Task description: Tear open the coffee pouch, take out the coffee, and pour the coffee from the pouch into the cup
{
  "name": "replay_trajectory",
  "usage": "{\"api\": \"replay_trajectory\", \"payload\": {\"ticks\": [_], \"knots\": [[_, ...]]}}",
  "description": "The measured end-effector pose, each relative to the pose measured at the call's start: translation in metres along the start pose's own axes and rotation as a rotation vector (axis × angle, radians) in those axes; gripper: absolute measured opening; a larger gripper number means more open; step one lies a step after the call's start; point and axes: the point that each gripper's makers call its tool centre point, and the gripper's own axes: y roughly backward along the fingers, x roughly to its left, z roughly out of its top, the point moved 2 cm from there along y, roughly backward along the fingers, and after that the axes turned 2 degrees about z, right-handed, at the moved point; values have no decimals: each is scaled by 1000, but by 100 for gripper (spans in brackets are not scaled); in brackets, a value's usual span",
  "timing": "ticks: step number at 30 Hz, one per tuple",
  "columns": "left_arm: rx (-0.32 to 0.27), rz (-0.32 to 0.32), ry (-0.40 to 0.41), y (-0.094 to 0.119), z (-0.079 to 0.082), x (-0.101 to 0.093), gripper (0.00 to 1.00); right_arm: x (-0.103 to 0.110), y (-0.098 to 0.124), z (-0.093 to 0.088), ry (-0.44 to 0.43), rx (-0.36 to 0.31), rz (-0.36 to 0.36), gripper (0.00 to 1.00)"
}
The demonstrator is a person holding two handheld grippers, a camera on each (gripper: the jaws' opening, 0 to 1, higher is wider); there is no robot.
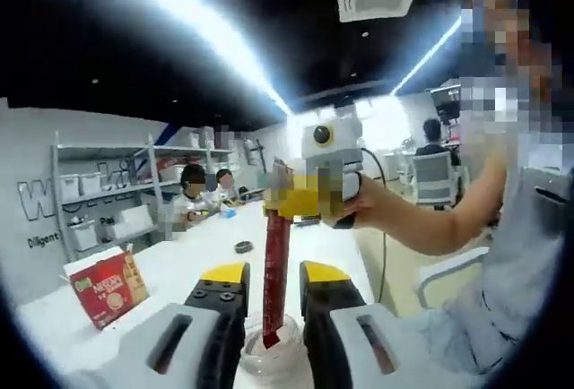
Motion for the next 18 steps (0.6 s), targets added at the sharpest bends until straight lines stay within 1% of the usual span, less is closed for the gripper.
{"api": "replay_trajectory", "payload": {"ticks": [1, 4, 6, 8, 12, 15, 18], "knots": [[15, -43, 15, -2, -1, 0, 23, 0, 0, 1, 0, -2, 10, 5], [86, -90, 1, -12, -10, 0, 21, 0, 0, 3, -11, -11, 27, 5], [87, -90, -2, -18, -11, 0, 20, 1, 1, 3, -18, -15, 38, 5], [79, -116, -3, -20, -11, -5, 18, 2, 1, 3, -17, -15, 38, 6], [76, -127, 4, -21, -14, -6, 13, 4, 2, 0, -16, -4, 47, 6], [65, -133, 11, -21, -14, -5, 11, 3, 3, -1, -13, -1, 47, 6], [67, -131, 17, -22, -15, -4, 10, 1, 3, -2, -15, -1, 43, 7]]}}
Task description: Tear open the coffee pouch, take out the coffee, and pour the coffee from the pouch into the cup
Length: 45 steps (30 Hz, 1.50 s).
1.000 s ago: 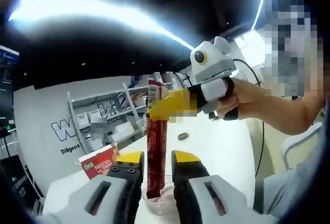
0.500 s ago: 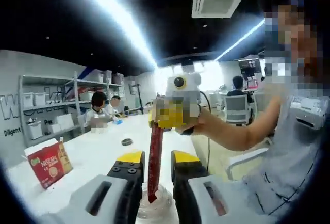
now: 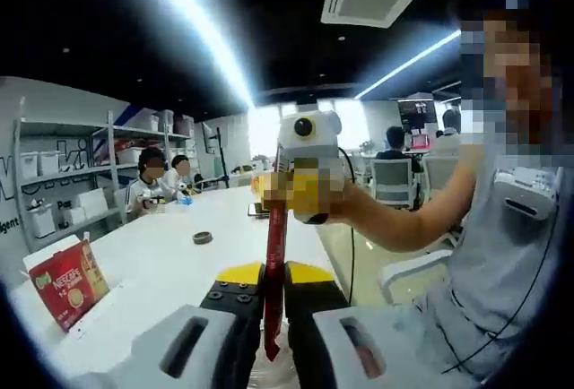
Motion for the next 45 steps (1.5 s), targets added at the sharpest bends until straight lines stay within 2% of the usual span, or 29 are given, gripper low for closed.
{"api": "replay_trajectory", "payload": {"ticks": [9, 12, 15, 17, 19, 20, 27, 28, 30, 32, 33, 35, 39, 40, 43, 45], "knots": [[21, -33, 10, 1, -3, 4, 5, -1, 0, -5, 11, 5, 6, 12], [28, -59, 14, 2, -1, 4, 4, 0, 0, -6, 0, -6, 30, 14], [58, -95, 17, 4, 1, 4, 4, -3, 2, -6, -13, -22, 42, 14], [99, -119, 8, 3, -1, 4, 4, -7, 3, -5, -28, -45, 42, 14], [153, -109, -4, 1, -6, 9, 4, -10, 5, -4, -47, -70, 45, 14], [176, -131, -1, 0, -8, 6, 4, -11, 5, -4, -48, -72, 44, 14], [225, -124, -14, -3, -7, 11, 4, -14, 10, -6, -68, -92, 26, 5], [226, -123, -15, -3, -7, 11, 5, -15, 11, -5, -67, -98, 17, 4], [178, -81, -67, -6, -1, 15, 8, -16, 14, -2, -75, -114, 9, 3], [150, -90, -45, -6, 2, 12, 16, -17, 16, -1, -87, -122, 4, 3], [123, -99, -24, -5, 6, 9, 17, -18, 16, -1, -90, -120, 3, 2], [107, -104, -24, -5, 7, 6, 18, -18, 16, -2, -95, -113, 4, 2], [68, -100, -16, -8, 11, 8, 16, -16, 15, -4, -87, -93, 8, 3], [54, -101, -14, -8, 13, 9, 13, -17, 14, -4, -81, -89, 11, 3], [42, -106, -12, -8, 13, 10, 6, -15, 14, -3, -67, -82, 20, 5], [36, -122, -6, -9, 13, 8, 5, -14, 14, -4, -60, -76, 32, 7]]}}
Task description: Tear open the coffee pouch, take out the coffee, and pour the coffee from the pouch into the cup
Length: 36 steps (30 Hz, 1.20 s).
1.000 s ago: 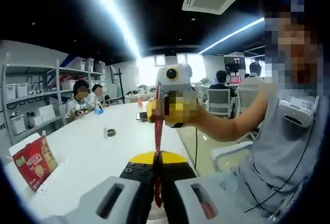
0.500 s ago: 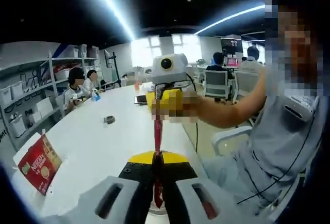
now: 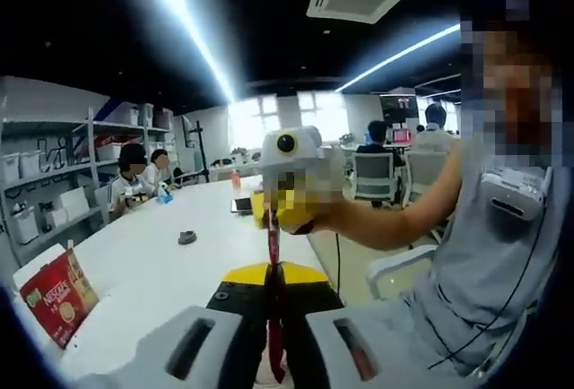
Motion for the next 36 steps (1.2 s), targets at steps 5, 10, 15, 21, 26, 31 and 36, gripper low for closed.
{"api": "replay_trajectory", "payload": {"ticks": [5, 10, 15, 21, 26, 31, 36], "knots": [[-22, -16, 5, 1, 0, -2, 5, 0, 10, 7, 13, -31, 5, 10], [-26, -15, 9, 1, -2, -1, 5, -1, 15, 9, -11, -56, 15, 6], [-45, -5, 28, -3, -1, -2, 12, -4, 14, 8, -26, -54, -4, 4], [-79, -1, 13, -9, 14, -2, 10, 0, 13, 7, -11, -41, 1, 3], [-75, -11, -12, -10, 16, -1, 4, 0, 15, 9, 11, -27, -11, 2], [-117, -17, 6, -9, 17, -2, 8, -1, 15, 12, 18, -26, -17, 2], [-96, -2, 3, -6, 4, -1, 7, 1, 20, 16, 18, -38, -16, 2]]}}
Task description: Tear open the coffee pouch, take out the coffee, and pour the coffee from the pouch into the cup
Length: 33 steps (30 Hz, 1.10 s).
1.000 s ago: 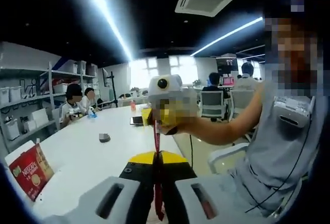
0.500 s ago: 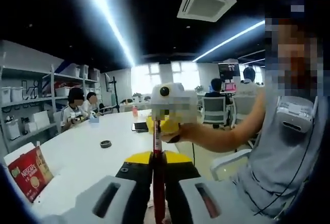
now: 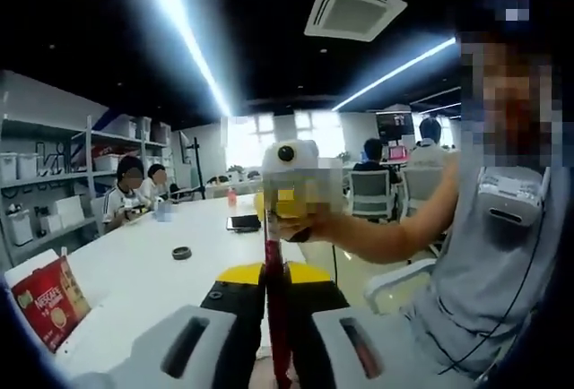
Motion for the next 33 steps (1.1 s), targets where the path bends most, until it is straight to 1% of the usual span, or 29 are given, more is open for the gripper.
{"api": "replay_trajectory", "payload": {"ticks": [2, 5, 6, 8, 10, 11, 12, 15, 17, 18, 19, 21, 23, 24, 25, 26, 27, 29, 31, 32, 33], "knots": [[-2, -6, 3, 1, -1, 1, 5, 1, -1, -1, 4, 6, 0, 2], [-6, -8, -14, -1, -2, 1, 5, 1, 0, -2, 8, 9, -4, 2], [-8, -9, -13, -1, -2, 0, 7, 1, 1, -3, 8, 10, -5, 2], [-8, -3, -10, -2, -4, 0, 13, 1, 5, -4, 16, 14, -14, 2], [8, -5, -2, -1, -10, -1, 10, 0, 11, -3, 16, -1, -23, 2], [7, -3, -11, 0, -12, 0, 6, 0, 13, -3, 19, -7, -28, 2], [0, -5, -15, 1, -12, -1, 6, -1, 13, -4, 21, -9, -30, 2], [2, 0, -7, 0, -14, 1, 6, -3, 15, -9, 28, -45, -32, 2], [-5, 11, 1, 0, -15, 3, 15, -1, 17, -10, 38, -77, -36, 2], [-9, 7, 14, 2, -15, 1, 14, 0, 20, -10, 43, -105, -33, 2], [-9, 3, 12, 4, -17, 0, 9, 0, 21, -11, 48, -119, -35, 2], [-15, 4, -5, 4, -17, -1, 5, -2, 22, -15, 49, -133, -41, 2], [-3, 2, -8, 3, -20, -1, 6, -1, 23, -17, 50, -156, -40, 2], [-7, 9, -10, 4, -20, 1, 9, -2, 25, -18, 47, -183, -40, 2], [-24, 23, -7, 4, -19, 3, 13, -3, 27, -19, 37, -202, -44, 2], [-34, 23, 8, 5, -19, 3, 11, -4, 28, -21, 33, -207, -44, 2], [-27, 17, 12, 5, -20, 2, 9, -4, 29, -24, 32, -209, -46, 2], [-12, 11, -7, 5, -25, 1, 6, -5, 30, -28, 31, -208, -54, 2], [-4, 11, -10, 4, -28, 2, 8, -5, 31, -31, 32, -211, -53, 2], [-11, 21, -8, 4, -28, 4, 12, -5, 33, -32, 32, -216, -56, 2], [-28, 43, 9, 5, -27, 7, 16, -6, 35, -32, 33, -225, -61, 2]]}}
